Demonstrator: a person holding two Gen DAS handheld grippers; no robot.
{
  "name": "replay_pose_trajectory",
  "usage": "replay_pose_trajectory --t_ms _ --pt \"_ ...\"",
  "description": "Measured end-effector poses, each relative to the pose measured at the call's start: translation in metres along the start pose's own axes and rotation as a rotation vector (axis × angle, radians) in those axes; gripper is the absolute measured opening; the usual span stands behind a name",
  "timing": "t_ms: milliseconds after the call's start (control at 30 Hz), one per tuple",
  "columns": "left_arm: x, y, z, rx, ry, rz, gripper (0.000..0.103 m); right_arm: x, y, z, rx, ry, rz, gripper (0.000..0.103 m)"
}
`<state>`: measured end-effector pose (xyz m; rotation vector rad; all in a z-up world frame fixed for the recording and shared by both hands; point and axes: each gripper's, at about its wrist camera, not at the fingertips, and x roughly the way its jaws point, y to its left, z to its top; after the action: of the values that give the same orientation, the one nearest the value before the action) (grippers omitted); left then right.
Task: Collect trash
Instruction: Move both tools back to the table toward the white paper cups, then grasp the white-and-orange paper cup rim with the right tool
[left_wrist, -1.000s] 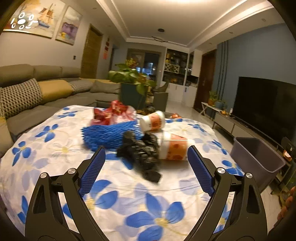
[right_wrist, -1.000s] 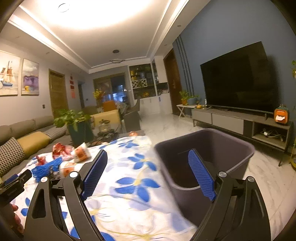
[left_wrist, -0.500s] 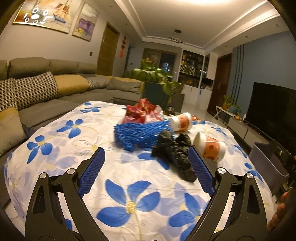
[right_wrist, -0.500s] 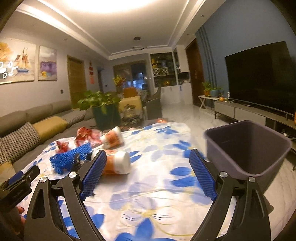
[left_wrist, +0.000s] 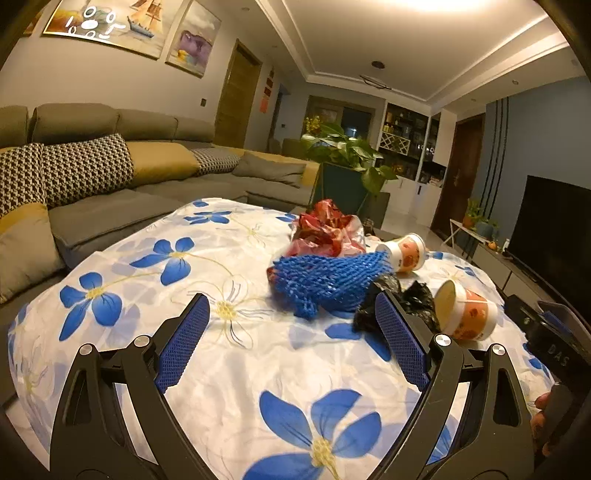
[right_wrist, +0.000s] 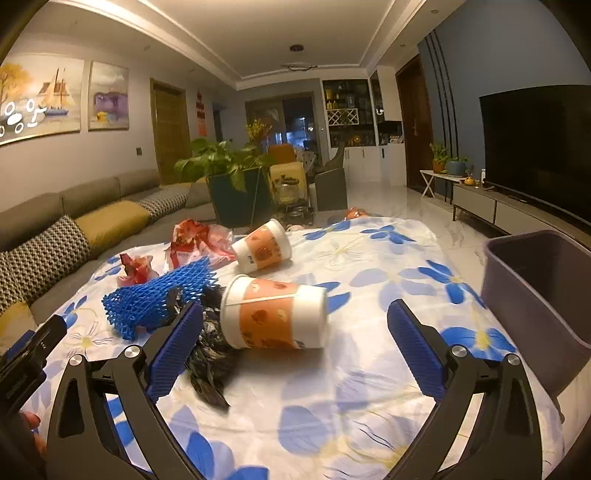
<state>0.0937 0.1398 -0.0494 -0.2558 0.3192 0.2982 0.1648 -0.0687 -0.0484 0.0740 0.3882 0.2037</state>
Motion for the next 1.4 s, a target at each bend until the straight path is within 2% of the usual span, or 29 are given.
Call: replay_pose_trajectory --t_ms 167,600,700,733,767,1000,1233,1300,1400 --pt "0.010 0.006 0.004 -0.008 0.007 0.006 0.090 0.021 0.012 0.002 -0.019 0.031 -0.003 0.097" --pt "0.020 0.012 0.004 -0.024 0.023 -0.027 0.090 0.061 0.022 0.001 -0.070 0.125 -0.107 0.096" --pt "0.019 0.012 0.004 -0.023 0.022 -0.031 0.090 0.060 0.021 0.000 -0.067 0.117 -0.127 0.089" --pt "0.019 0.012 0.004 -0.021 0.022 -0.031 0.090 0.059 0.020 0.000 -0.071 0.115 -0.135 0.082" --pt "0.019 0.012 0.004 -0.021 0.022 -0.031 0.090 0.059 0.020 0.000 -0.076 0.118 -0.144 0.080" --pt "0.016 0.003 0.002 -0.006 0.032 -0.059 0.090 0.040 0.001 -0.004 -0.051 0.113 -0.181 0.078" --pt "0.013 -0.020 -0.003 0.022 0.051 -0.126 0.090 0.022 -0.026 -0.011 -0.014 0.128 -0.181 0.078" --pt "0.014 -0.028 -0.004 0.026 0.062 -0.154 0.090 0.018 -0.031 -0.012 -0.007 0.129 -0.179 0.058" --pt "0.018 -0.041 -0.008 0.046 0.079 -0.176 0.090 0.017 -0.040 -0.015 -0.007 0.156 -0.185 0.048"
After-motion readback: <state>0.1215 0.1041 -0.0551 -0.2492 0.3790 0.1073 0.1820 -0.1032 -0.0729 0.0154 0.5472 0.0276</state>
